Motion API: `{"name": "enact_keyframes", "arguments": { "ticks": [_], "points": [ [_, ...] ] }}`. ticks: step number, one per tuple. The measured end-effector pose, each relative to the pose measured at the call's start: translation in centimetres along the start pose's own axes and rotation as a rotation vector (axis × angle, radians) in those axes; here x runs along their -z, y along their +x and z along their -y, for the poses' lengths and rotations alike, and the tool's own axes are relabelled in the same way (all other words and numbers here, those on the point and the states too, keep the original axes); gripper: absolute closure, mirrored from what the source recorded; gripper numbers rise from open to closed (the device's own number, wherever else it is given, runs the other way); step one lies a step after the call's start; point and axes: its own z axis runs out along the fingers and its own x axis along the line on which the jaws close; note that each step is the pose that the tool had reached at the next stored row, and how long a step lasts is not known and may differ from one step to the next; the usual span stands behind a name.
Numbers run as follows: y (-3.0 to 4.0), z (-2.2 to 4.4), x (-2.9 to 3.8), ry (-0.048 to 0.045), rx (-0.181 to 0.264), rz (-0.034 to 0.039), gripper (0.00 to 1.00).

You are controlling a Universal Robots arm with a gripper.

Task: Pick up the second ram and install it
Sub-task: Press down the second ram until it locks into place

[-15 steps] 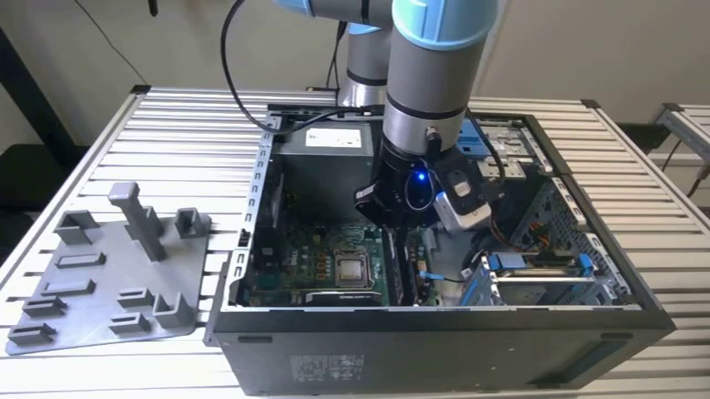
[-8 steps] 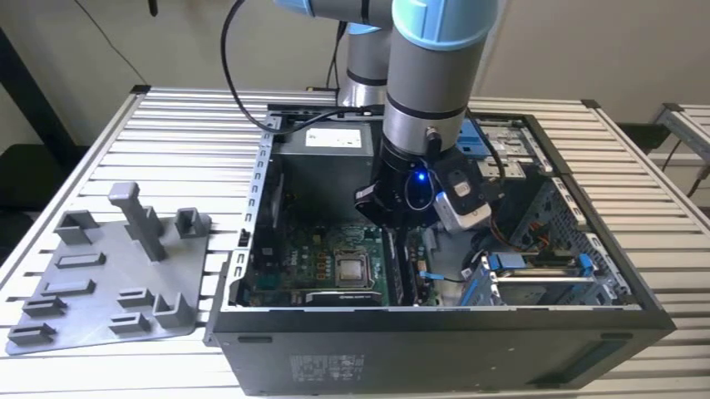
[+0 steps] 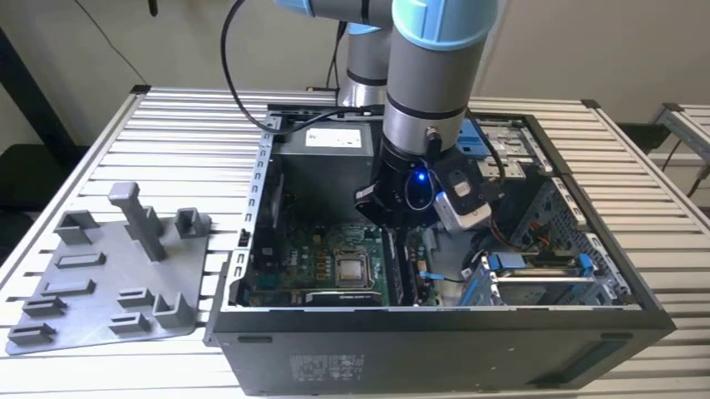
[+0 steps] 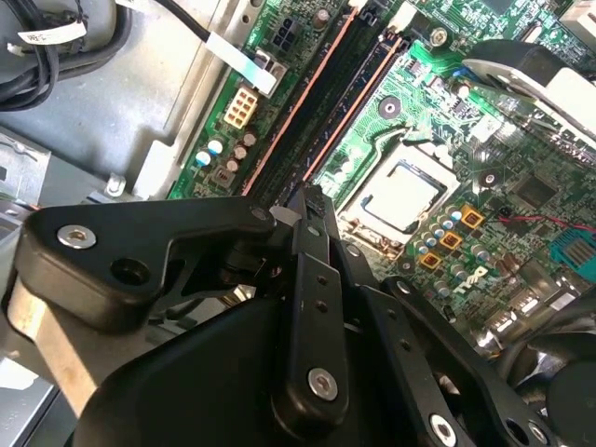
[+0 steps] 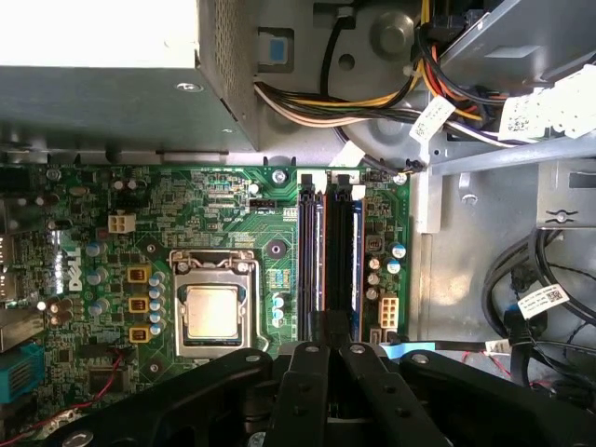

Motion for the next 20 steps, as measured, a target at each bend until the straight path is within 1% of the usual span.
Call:
{"name": "enact_keyframes", "arguments": {
  "ticks": [4,6,7,13,20],
  "points": [
    [0.00,0.00,0.00,-0.0007,0.018,-0.0004,0.89],
    [0.00,0.00,0.00,-0.0017,0.041,-0.0008,0.89],
    [0.01,0.00,0.00,-0.0031,0.074,-0.0014,0.89],
    [0.01,0.00,0.00,-0.0077,0.183,-0.0034,0.89],
    [0.04,0.00,-0.04,-0.0121,0.287,-0.0053,0.89]
  ]
}}
